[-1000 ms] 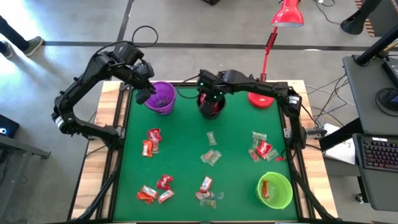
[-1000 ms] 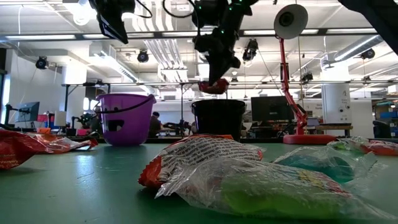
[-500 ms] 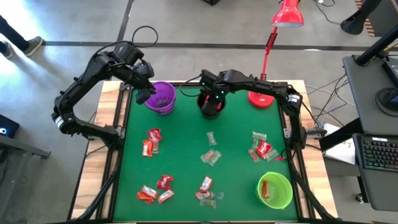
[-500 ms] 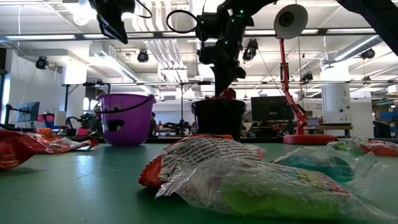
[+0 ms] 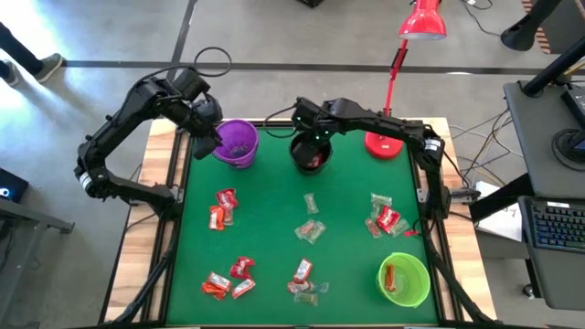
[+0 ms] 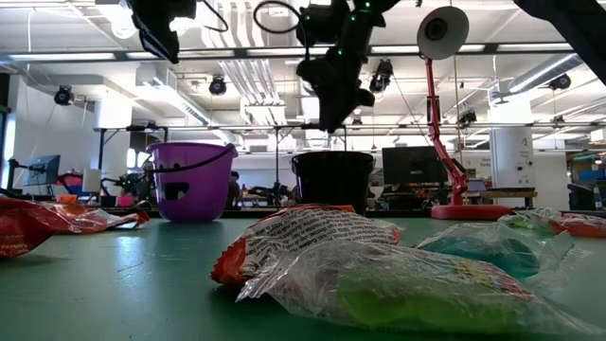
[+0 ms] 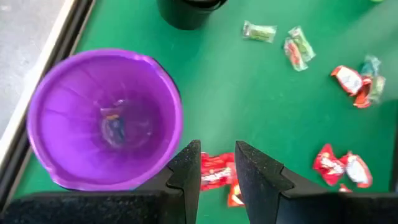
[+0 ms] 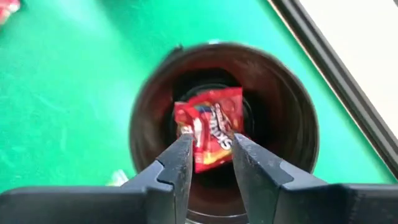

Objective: Sort candy
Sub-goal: Put the orange chocolate into the green bucket

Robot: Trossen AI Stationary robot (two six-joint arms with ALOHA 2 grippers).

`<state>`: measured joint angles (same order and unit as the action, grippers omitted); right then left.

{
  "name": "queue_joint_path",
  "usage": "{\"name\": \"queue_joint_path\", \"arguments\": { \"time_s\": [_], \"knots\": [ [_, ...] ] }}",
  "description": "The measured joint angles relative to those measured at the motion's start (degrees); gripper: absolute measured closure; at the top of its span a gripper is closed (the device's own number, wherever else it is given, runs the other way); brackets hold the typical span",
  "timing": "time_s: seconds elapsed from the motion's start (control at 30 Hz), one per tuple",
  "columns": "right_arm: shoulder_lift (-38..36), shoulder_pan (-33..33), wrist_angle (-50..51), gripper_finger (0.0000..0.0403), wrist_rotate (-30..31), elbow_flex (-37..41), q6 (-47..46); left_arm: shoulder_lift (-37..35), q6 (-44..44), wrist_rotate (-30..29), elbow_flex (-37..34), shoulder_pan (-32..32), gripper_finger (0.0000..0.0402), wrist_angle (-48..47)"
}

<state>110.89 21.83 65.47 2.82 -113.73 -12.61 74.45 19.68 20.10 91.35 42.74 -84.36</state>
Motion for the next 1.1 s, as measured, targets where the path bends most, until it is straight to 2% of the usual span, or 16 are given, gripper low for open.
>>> {"name": "queue_joint_path", "arguments": {
  "time_s": [0.27, 0.6, 0.83, 1.0, 1.1],
  "knots": [
    [0.0, -2.1, 8.1, 0.0293, -0.2, -9.0, -0.3, -4.6, -4.0, 0.0, -3.1, -6.7, 0.0320, -0.6],
    [0.0, -4.0, 14.2, 0.0293, 3.2, -16.7, -2.5, -14.5, -9.1, 0.0, -18.7, -15.7, 0.0320, 1.2],
    [-0.1, -4.4, 19.5, 0.0293, 6.6, -19.3, -4.4, -19.0, -22.1, 0.4, -28.1, -23.6, 0.0319, 4.7],
    [-0.1, -5.1, 23.4, 0.0293, 8.4, -19.6, -4.4, -19.4, -33.5, 7.1, -30.5, -28.9, 0.0298, 7.3],
    [-0.1, -5.6, 24.8, 0.0293, 8.7, -19.6, -4.2, -19.4, -40.5, 6.0, -31.0, -33.7, 0.0278, 11.8]
  ]
}}
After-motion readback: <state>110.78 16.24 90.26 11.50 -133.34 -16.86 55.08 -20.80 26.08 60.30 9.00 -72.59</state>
